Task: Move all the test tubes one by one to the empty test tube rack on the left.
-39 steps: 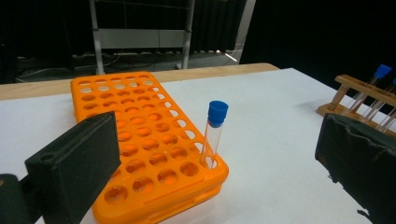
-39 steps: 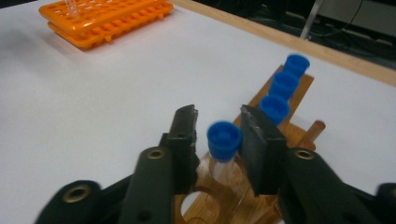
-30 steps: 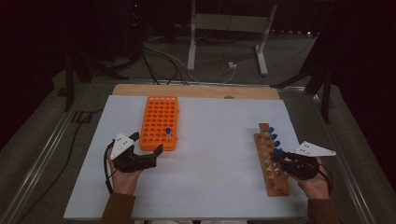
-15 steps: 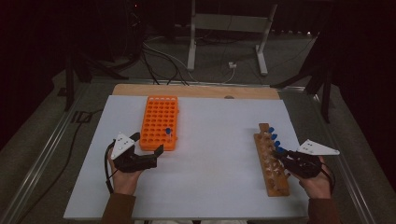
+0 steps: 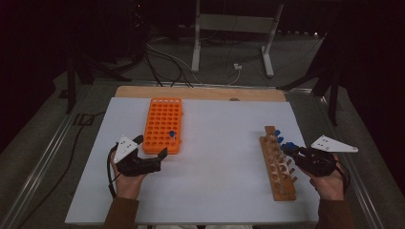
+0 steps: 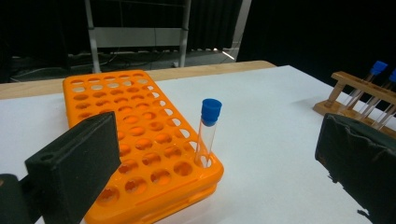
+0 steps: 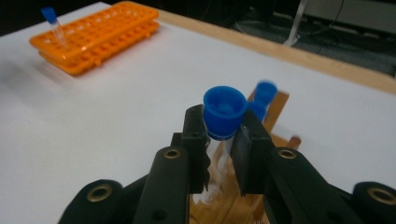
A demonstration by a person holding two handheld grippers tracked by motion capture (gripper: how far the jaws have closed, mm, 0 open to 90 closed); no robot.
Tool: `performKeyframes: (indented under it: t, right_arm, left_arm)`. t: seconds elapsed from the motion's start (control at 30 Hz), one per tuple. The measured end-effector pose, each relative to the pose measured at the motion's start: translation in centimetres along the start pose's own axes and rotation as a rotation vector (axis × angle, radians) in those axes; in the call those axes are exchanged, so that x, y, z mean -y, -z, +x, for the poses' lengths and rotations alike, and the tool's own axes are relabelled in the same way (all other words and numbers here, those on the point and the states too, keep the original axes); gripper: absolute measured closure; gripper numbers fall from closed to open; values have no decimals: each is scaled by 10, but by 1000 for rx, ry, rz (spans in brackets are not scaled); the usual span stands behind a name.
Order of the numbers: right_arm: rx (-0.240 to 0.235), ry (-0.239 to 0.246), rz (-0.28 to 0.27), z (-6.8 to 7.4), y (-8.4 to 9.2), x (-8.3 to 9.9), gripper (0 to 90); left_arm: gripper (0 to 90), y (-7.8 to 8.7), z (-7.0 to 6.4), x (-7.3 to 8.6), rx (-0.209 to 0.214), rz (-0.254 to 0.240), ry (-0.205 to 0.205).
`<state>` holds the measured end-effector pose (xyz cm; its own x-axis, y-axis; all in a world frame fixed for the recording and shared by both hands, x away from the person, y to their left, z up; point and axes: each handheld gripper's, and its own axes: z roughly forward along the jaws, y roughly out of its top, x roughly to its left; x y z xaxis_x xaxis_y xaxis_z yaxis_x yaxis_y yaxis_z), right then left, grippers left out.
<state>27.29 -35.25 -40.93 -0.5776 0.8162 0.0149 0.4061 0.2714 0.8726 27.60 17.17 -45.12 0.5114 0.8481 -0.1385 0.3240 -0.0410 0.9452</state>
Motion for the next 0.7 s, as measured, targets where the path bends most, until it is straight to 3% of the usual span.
performKeyframes:
  t: [0.13, 0.27, 0.53, 0.7]
  right_arm:
    - [6, 13, -34, 3, 8, -10, 768]
    - [-29, 6, -73, 7, 10, -17, 767]
    - [-76, 18, -51, 21, -8, -22, 767]
    - [-113, 15, -44, 33, -22, -24, 767]
  left_arm:
    - [10, 0, -3, -1, 3, -5, -1]
    - [10, 0, -9, -4, 2, -3, -17]
    - [11, -6, -35, -16, 57, -14, -81]
    - [13, -16, -49, -20, 83, -13, -98]
